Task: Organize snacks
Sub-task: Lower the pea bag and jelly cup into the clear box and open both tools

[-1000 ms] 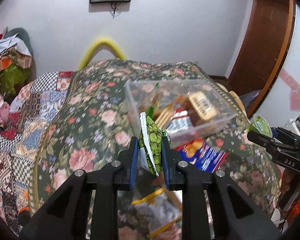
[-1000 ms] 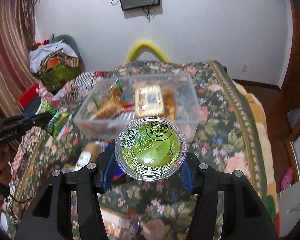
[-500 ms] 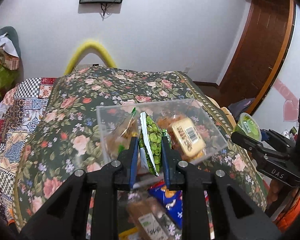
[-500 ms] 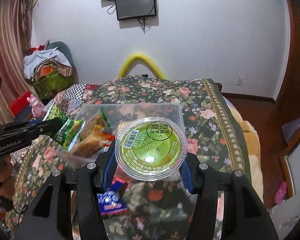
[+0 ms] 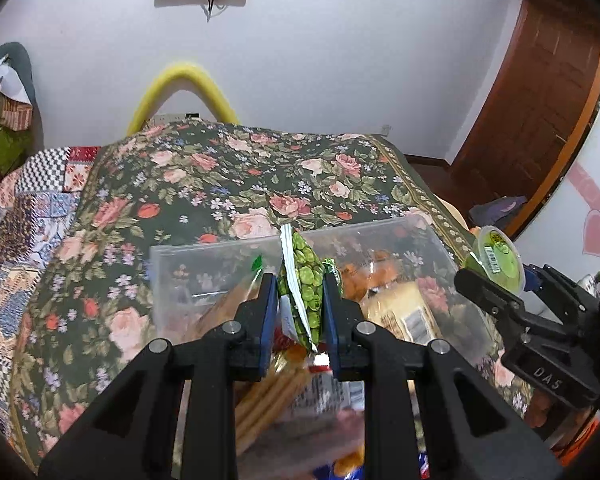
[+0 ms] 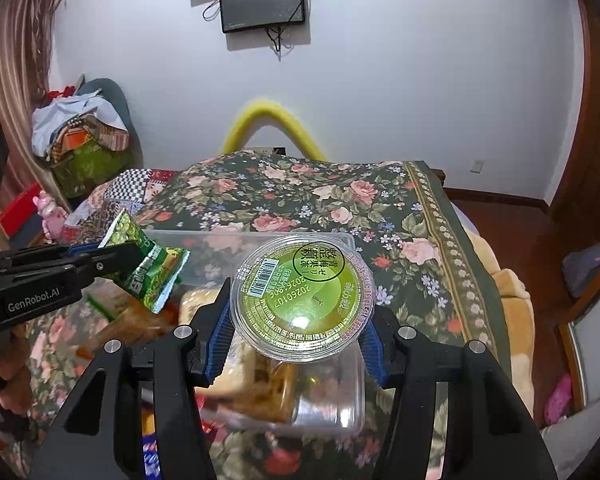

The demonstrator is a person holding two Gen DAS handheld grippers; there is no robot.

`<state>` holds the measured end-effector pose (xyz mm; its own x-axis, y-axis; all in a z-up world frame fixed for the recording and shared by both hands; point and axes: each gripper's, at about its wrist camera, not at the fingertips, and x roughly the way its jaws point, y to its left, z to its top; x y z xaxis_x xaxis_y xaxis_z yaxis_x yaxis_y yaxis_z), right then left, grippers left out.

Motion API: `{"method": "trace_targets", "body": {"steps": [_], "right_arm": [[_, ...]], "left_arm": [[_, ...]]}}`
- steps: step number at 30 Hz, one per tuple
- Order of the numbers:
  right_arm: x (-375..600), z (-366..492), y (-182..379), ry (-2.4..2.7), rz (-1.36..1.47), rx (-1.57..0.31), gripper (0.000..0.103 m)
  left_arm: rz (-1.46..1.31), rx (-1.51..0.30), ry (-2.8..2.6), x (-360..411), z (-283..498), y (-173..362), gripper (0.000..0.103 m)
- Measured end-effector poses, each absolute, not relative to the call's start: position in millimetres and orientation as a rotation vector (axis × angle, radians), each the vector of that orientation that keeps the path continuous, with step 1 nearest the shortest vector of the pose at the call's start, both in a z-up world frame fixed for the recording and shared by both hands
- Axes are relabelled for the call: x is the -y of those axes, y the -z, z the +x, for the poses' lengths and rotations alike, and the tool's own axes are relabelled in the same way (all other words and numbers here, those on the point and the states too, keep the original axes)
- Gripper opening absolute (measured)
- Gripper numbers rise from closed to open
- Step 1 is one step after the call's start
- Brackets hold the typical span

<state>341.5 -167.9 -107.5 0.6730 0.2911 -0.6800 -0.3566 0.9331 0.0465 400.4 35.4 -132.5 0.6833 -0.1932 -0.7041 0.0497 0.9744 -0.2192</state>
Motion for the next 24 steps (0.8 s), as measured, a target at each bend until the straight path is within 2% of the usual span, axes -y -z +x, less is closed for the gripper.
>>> {"method": "trace_targets", "body": {"steps": [15, 17, 21, 24], "right_arm": [[163.3, 368.3, 129.7, -0.339, -0.104, -0.810, 0.051], [159.5, 369.8, 130.0, -0.335, -0.134, -0.817, 0.052], [157.9, 369.3, 130.1, -0.339, -0.149, -0.830, 0.053], [157.1, 367.4, 131.7, -0.352, -0.153, -0.838, 0.055]], "left_arm": [[-0.129, -0.862, 0.070, -16.4, 424.2, 159.8, 0.021], [-0.125, -0.868, 0.060, -17.0, 423.2, 159.3, 0.027], [-0.144, -0.861, 0.078, -19.4, 417.7, 153.8, 0.031], [-0.141, -0.842, 0.064, -20.6, 410.3, 149.0, 0.043]]}}
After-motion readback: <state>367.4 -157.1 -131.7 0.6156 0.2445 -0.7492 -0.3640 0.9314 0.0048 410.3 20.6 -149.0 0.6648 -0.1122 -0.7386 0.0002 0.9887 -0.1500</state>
